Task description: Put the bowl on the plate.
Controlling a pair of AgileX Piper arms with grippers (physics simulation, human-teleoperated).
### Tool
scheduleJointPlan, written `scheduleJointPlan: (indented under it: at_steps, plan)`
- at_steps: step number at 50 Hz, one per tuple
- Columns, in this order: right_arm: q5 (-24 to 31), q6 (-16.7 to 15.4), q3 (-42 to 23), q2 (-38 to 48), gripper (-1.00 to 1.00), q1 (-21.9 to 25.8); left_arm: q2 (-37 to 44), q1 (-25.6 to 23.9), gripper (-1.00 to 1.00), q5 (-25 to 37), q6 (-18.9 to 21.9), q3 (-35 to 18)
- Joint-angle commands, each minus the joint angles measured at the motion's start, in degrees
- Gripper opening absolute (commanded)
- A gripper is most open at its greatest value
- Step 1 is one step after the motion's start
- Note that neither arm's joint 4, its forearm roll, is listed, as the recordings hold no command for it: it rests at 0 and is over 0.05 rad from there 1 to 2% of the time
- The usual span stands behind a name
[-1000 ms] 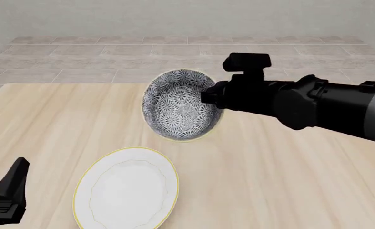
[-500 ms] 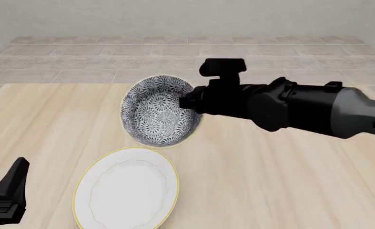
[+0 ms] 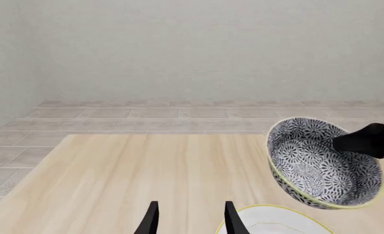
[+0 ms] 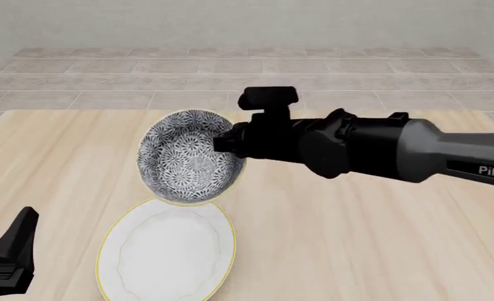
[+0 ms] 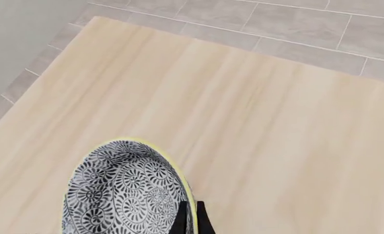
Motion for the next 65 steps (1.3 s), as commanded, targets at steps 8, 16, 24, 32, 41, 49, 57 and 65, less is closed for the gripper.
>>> scheduleJointPlan:
  at_steps: [8,16,24,32,41,49,57,65]
  plan:
    - [-1.3,2.0,-0.9,3.3,-1.0,2.7,0.0,0.0,1.0,0.0,0.0,0.0]
    - [-1.6,2.3,-0.4,3.8,-1.0,3.6,0.0,0.0,1.0,0.0,0.0,0.0]
    - [-2.1,2.5,0.3,4.2,-1.0,4.2,0.0,0.0,1.0,0.0,0.0,0.0]
    - [-2.5,2.6,1.0,4.3,-1.0,4.2,0.0,0.0,1.0,0.0,0.0,0.0]
    - [-3.5,3.2,1.5,5.0,-1.0,5.0,0.0,0.0,1.0,0.0,0.0,0.0]
    - [-4.2,3.8,1.8,6.2,-1.0,5.8,0.0,0.0,1.0,0.0,0.0,0.0]
    - [-4.7,4.0,2.1,6.8,-1.0,5.9,0.0,0.0,1.0,0.0,0.0,0.0]
    - [-5.4,4.3,2.5,7.4,-1.0,6.3,0.0,0.0,1.0,0.0,0.0,0.0]
